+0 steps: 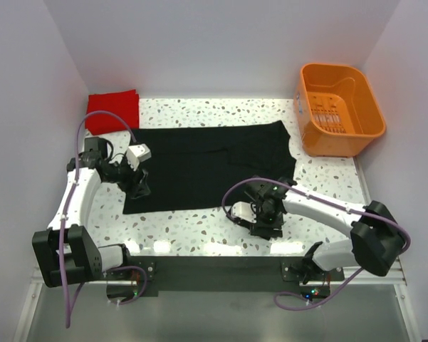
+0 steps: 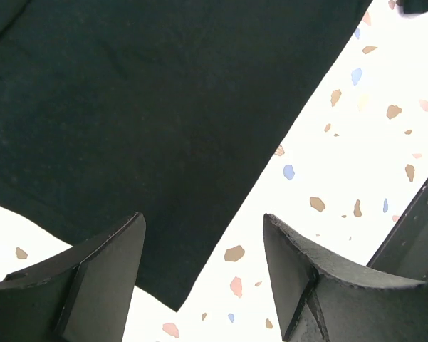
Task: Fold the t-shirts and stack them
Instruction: Fold the tshirt
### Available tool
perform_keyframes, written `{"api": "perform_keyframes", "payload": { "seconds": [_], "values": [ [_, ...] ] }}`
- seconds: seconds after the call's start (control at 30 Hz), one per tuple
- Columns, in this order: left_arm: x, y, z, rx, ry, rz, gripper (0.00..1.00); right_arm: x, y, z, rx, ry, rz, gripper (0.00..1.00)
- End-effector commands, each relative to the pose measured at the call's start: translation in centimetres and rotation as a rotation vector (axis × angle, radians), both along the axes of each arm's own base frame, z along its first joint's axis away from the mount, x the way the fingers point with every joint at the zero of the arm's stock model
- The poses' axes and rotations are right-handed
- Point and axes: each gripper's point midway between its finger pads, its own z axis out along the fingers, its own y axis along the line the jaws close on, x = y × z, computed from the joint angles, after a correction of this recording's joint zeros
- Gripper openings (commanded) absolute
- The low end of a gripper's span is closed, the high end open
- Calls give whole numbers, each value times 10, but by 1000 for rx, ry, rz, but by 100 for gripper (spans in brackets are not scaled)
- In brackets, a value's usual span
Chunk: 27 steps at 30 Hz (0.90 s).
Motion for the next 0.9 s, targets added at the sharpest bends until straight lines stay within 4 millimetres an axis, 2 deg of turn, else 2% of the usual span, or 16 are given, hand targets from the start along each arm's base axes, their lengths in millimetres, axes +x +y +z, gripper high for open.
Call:
{"api": "perform_keyframes", "payload": {
  "seconds": [0.0,0.2,0.33,0.43,0.47,0.53,0.57,0.6,0.63,0.67,0.77,0.87],
  "values": [
    [2,2,1,0,-35,18,72,23,12,-9,11,-123,-59,65],
    [7,4,-2,-6,-32,50,73,22,19,-17,5,-131,-88,64],
    [8,7,-4,-3,-40,48,73,20,20,-30,-39,-141,-84,61],
    [8,17,-9,17,-53,41,73,19,18,-42,-70,-131,-83,49],
    [3,19,-14,15,-26,28,73,21,16,-43,-83,-142,-86,39],
    [0,26,-18,37,-54,-55,72,21,15,-45,-91,-142,-80,28],
    [-11,26,-25,34,-10,-90,71,20,13,-46,-101,-137,-75,12],
    [-14,29,-27,46,-14,-123,70,20,13,-45,-101,-137,-75,3],
    [-18,35,-31,75,-14,-155,68,18,14,-43,-94,-128,-76,0],
    [-27,38,-38,108,-28,-247,67,15,13,-41,-90,-113,-71,0],
    [-42,49,-57,216,-51,-382,64,16,18,-26,-41,-129,-66,0],
    [-47,57,-70,286,-84,-459,60,22,22,-9,-5,-167,-73,0]
  ]
}}
